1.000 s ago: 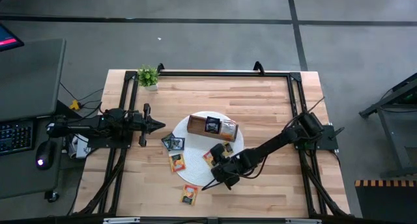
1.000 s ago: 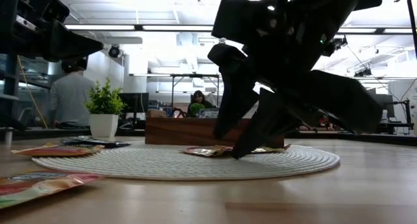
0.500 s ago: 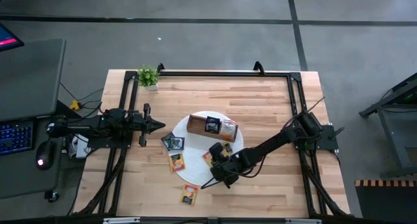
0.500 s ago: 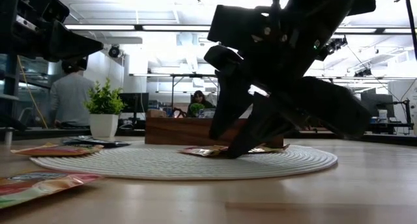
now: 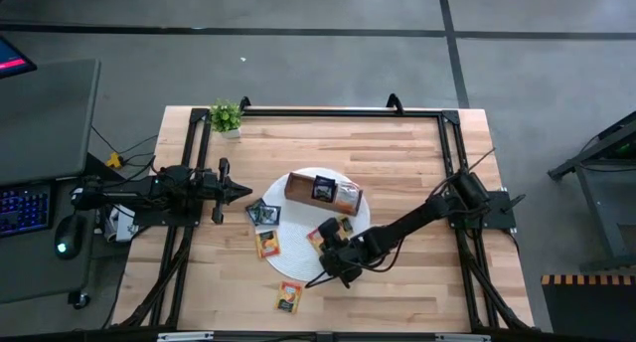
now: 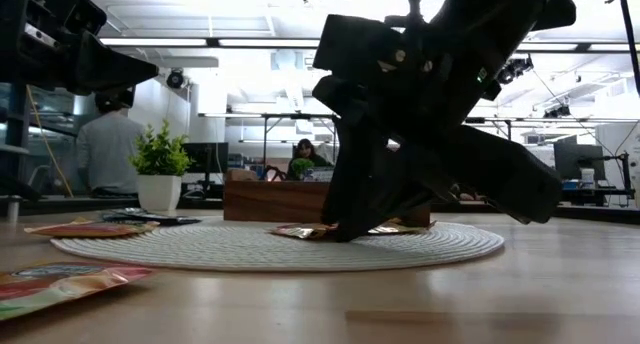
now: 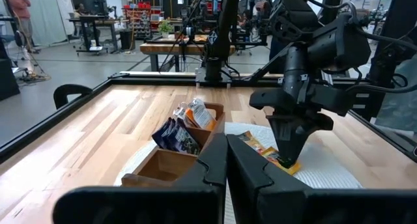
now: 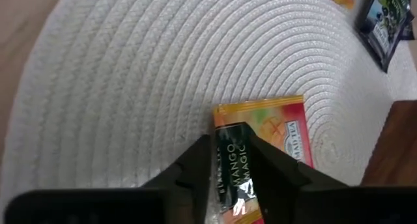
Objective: Pick & Place Tea
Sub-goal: Put the orange tea bag into the left section of the wooden organizer
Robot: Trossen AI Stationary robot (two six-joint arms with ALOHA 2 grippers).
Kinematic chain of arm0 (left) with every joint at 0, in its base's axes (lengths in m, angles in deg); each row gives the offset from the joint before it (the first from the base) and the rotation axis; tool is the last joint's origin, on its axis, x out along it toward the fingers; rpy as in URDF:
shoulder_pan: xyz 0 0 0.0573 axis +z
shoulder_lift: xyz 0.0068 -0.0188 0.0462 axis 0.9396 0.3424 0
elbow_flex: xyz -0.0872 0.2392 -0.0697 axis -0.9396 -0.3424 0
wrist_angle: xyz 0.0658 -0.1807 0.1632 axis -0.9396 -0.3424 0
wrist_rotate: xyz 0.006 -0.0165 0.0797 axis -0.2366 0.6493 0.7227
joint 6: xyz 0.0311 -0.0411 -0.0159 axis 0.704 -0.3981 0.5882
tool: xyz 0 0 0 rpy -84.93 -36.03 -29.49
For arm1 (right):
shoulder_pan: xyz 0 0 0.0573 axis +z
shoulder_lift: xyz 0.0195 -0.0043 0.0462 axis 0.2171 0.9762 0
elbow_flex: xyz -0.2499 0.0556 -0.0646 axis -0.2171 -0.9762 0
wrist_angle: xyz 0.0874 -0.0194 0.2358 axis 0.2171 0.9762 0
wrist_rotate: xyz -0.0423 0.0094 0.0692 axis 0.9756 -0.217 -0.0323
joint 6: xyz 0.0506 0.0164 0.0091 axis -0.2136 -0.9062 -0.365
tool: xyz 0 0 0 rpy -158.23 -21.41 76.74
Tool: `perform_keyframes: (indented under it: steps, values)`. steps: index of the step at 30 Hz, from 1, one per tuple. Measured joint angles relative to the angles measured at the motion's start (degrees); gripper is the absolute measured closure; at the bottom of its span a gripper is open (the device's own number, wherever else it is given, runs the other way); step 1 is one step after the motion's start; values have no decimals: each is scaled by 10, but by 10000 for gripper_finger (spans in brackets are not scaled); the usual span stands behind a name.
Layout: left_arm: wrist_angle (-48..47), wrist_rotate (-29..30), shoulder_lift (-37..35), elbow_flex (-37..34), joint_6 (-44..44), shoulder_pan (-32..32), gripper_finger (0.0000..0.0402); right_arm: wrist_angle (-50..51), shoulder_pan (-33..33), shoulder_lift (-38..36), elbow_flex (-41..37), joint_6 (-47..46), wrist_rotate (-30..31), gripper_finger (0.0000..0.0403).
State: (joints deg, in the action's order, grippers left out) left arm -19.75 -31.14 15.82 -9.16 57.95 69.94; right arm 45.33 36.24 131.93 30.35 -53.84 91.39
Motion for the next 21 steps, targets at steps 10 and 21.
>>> perform_keyframes:
  steps: [10,21]
  values:
    - [0,0,0,0,0,0,401,1,0,1,-1,-75,-3,397]
    - [0,0,0,0,0,0,401,42,0,-28,24,-118,29,402]
